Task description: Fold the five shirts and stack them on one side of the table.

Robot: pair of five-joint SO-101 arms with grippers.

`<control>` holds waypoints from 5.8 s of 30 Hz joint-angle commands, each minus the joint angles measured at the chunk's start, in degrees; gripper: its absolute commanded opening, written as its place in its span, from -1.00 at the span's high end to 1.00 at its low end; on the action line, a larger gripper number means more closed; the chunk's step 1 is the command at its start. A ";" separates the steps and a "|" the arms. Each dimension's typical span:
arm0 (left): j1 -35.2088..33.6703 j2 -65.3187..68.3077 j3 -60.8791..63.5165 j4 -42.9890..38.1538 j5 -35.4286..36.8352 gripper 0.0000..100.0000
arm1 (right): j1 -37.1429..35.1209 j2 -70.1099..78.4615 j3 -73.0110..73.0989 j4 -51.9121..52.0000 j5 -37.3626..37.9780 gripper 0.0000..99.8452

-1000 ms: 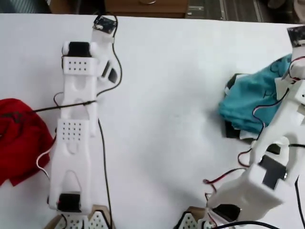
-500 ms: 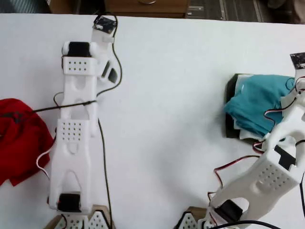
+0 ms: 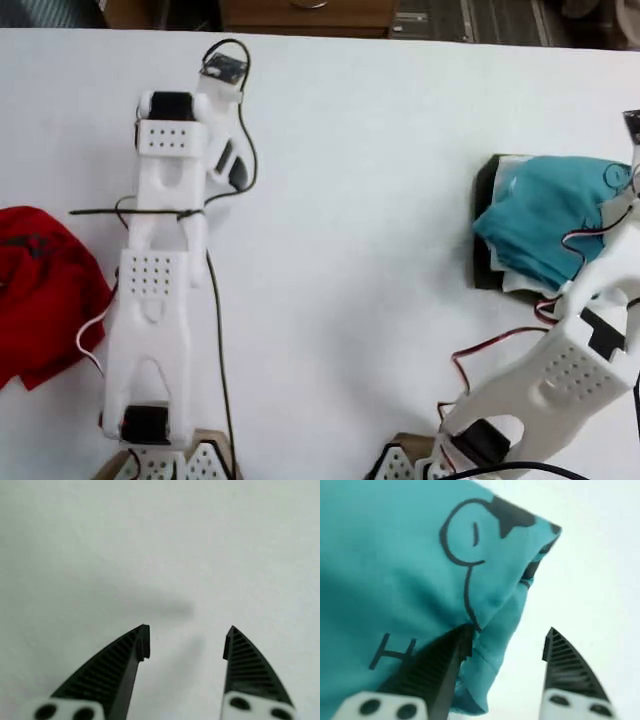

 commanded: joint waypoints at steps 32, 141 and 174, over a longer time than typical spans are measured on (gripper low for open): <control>0.70 -5.63 -5.85 0.88 0.44 0.49 | -2.59 -9.45 1.14 30.02 -0.62 0.62; 0.88 -5.63 -5.85 0.88 0.53 0.49 | 6.99 -9.27 -15.91 30.29 5.89 0.60; -7.30 -7.12 -14.73 0.88 0.44 0.49 | -2.59 -14.73 -1.58 11.56 -10.73 0.60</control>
